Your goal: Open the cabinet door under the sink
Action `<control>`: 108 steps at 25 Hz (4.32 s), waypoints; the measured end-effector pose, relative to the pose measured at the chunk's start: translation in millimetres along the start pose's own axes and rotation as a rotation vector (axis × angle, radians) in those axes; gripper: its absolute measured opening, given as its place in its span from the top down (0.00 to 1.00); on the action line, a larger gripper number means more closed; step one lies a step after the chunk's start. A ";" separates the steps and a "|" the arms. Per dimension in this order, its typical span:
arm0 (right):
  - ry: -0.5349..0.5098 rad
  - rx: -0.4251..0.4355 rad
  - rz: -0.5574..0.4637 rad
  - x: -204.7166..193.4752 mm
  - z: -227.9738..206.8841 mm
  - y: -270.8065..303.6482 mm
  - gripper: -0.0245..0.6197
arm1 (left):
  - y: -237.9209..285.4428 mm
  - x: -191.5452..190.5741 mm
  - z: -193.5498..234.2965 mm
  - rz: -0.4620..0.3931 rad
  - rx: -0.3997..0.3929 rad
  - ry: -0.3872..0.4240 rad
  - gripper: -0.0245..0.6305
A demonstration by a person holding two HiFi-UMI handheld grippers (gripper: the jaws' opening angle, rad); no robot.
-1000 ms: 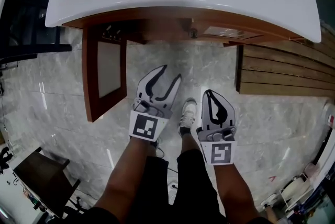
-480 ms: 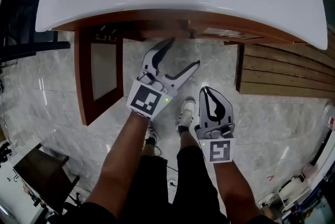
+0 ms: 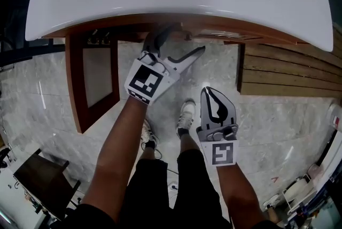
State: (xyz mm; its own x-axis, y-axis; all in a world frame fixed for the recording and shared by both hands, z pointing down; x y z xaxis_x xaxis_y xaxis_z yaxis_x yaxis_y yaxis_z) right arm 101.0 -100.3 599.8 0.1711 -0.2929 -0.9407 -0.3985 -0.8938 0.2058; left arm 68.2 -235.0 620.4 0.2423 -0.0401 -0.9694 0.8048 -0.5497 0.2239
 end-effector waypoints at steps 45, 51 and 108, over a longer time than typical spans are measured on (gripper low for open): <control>0.079 -0.217 0.028 -45.8 5.8 -113.7 0.92 | -37.4 6.2 -105.5 0.073 -0.089 0.035 0.49; 0.062 -0.253 0.036 -55.2 6.3 -136.9 0.92 | -43.5 7.6 -127.4 0.102 -0.161 0.076 0.50; 0.122 -0.515 -0.029 -26.2 -27.9 -217.4 0.92 | -27.3 63.0 -270.3 0.022 -0.505 0.108 0.68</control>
State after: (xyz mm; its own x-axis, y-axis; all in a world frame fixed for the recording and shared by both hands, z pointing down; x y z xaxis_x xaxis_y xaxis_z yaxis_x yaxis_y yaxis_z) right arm 208.2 92.1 587.3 0.2911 -0.2754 -0.9162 0.0972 -0.9442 0.3146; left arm 208.0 3.0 580.4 0.2956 0.0541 -0.9538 0.9536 -0.0769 0.2911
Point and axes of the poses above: the fingertips, and each gripper's own axes: y forward along the fingers, z to its left, x out of its top, the point moved 1 cm from there along -y, backward along the fingers, and after that the axes turned 12 degrees about y, right-handed, at the moved point
